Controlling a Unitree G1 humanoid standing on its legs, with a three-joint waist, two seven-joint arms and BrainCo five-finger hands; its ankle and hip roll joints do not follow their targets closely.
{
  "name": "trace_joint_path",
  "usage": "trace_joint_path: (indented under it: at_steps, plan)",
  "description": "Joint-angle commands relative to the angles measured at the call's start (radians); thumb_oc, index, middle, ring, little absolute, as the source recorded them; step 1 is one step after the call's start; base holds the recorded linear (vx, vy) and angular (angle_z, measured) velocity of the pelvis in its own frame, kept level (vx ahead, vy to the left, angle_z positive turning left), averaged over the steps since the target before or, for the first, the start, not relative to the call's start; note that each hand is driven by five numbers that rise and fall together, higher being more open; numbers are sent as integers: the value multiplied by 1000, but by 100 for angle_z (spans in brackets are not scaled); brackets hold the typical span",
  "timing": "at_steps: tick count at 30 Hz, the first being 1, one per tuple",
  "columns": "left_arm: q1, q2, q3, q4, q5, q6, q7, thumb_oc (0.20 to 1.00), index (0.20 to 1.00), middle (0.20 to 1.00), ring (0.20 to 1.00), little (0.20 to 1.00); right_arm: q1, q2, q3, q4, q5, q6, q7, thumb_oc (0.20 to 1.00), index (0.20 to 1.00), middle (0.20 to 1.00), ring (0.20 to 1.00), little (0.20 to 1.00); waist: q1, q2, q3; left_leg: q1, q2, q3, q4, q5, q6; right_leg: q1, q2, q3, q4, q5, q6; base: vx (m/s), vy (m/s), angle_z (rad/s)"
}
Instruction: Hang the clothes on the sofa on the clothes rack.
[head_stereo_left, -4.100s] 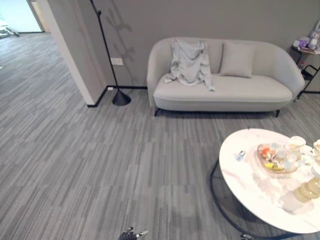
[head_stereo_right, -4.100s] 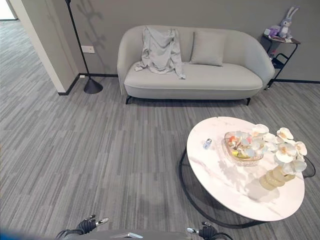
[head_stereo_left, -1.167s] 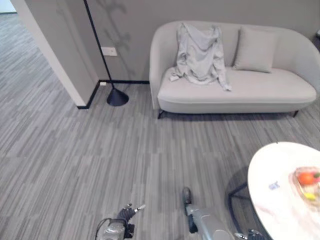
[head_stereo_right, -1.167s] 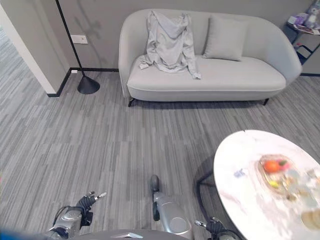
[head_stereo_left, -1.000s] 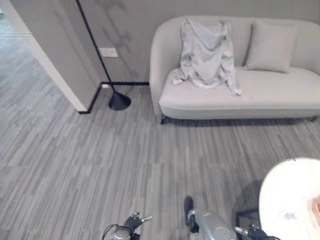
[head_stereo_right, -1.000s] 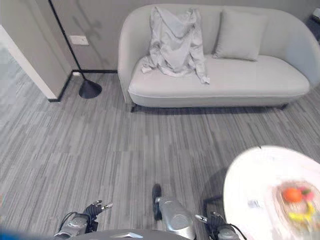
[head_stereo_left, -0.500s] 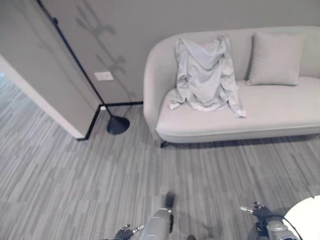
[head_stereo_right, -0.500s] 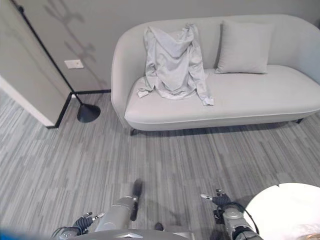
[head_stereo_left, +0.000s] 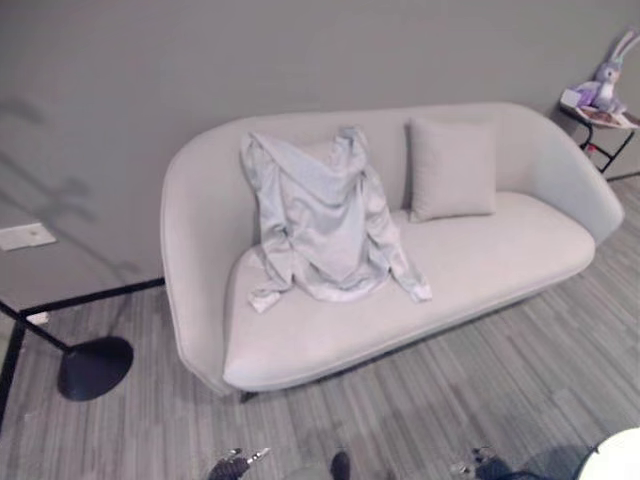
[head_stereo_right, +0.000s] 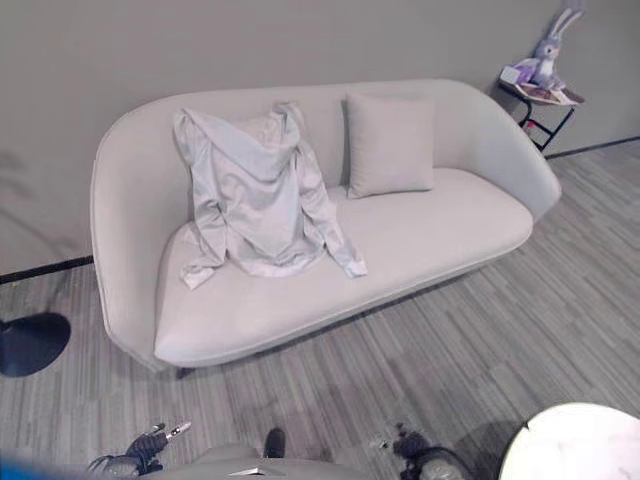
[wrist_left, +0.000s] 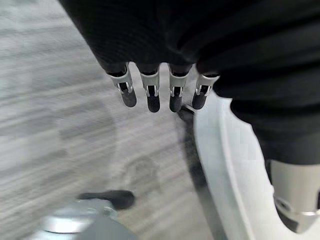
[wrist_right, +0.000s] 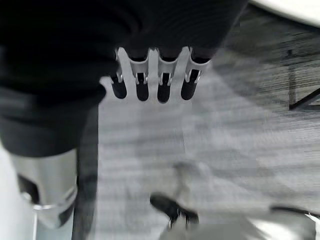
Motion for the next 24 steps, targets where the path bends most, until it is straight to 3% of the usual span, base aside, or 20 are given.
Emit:
trace_joint_path:
  at_steps: [1,3,4,5,6,7,9,10,12,17,19,24]
  plan:
    - [6,-2,5,-24,-42,-6,19,1000,1000,1000,1000,1000,-50,-81,-48,-30,-25,-3,-9,1000,1000,1000,1000,1000,-5,97,46,-26,76,-75,-62,48,-60,-123,-32,-26,-112,269,-28,247,200,38]
    - [-7,2,2,-32,-45,-6,20,1000,1000,1000,1000,1000,-35,-79,-60,-30,-18,-6,-19,1000,1000,1000,1000,1000,-34,115,59,26,88,-114,-71,22,-54,-219,-104,-131,-103,126,-103,288,104,50]
    - [-16,0,-1,-35,-44,-9,19,1000,1000,1000,1000,1000,-29,-79,-66,-28,-13,-9,-23,1000,1000,1000,1000,1000,-45,120,65,50,91,-137,-70,4,-57,-243,-130,-177,-190,42,-139,213,10,90]
    - [-16,0,-1,-35,-44,-9,19,1000,1000,1000,1000,1000,-29,-79,-66,-28,-14,-9,-23,1000,1000,1000,1000,1000,-48,122,66,50,93,-141,-70,5,-58,-240,-129,-182,-194,45,-140,209,-23,121]
    - [-24,-1,-5,-36,-47,-14,19,1000,1000,1000,1000,1000,-27,-83,-73,-27,-8,-11,-23,1000,1000,1000,1000,1000,-55,121,64,58,91,-158,-71,-5,-62,-268,-120,-182,-281,25,-152,362,-109,144]
    - [-33,4,-14,-43,-41,-23,22,1000,1000,1000,1000,1000,-25,-94,-86,-29,7,-9,-26,1000,1000,1000,1000,1000,-92,97,78,114,59,-217,-71,-47,-65,-265,-98,-148,-575,44,-128,428,-129,116]
    - [-36,8,-9,-42,-45,-31,25,1000,1000,1000,1000,1000,-31,-99,-87,-28,13,-9,-26,1000,1000,1000,1000,1000,-99,87,81,136,47,-245,-71,-68,-64,-301,-90,-126,-707,90,-112,279,-97,81]
    - [-36,8,-9,-42,-45,-31,25,1000,1000,1000,1000,1000,-31,-100,-87,-28,13,-9,-26,1000,1000,1000,1000,1000,-99,87,82,137,47,-246,-71,-68,-64,-300,-90,-126,-708,90,-113,155,-47,67]
    - [-42,17,-4,-43,-43,-37,31,1000,1000,1000,1000,1000,-41,-104,-75,-47,13,-11,-27,1000,1000,1000,1000,1000,-116,73,97,172,24,-300,-71,-81,-63,-390,-49,-56,-782,151,-81,187,-58,47]
    - [-41,21,-2,-60,-32,-40,30,1000,1000,1000,1000,1000,-43,-116,-56,-90,-10,-13,-28,1000,1000,1000,1000,1000,-122,59,115,235,28,-353,-71,-123,-75,-427,-38,-76,-813,174,-69,193,-121,26]
    - [-41,14,-12,-63,-15,-44,28,1000,1000,1000,1000,1000,-37,-122,-54,-95,-23,-14,-24,1000,1000,1000,1000,1000,-118,39,79,249,22,-391,-71,-153,-81,-381,-65,-60,-827,205,-85,275,-232,30]
    - [-32,-6,-32,-63,-30,-42,24,1000,1000,1000,1000,1000,-37,-146,-47,-105,-33,-19,-21,1000,1000,1000,1000,1000,-129,42,39,267,90,-432,-67,-172,-103,-341,-55,-85,-788,199,-114,193,-207,35]
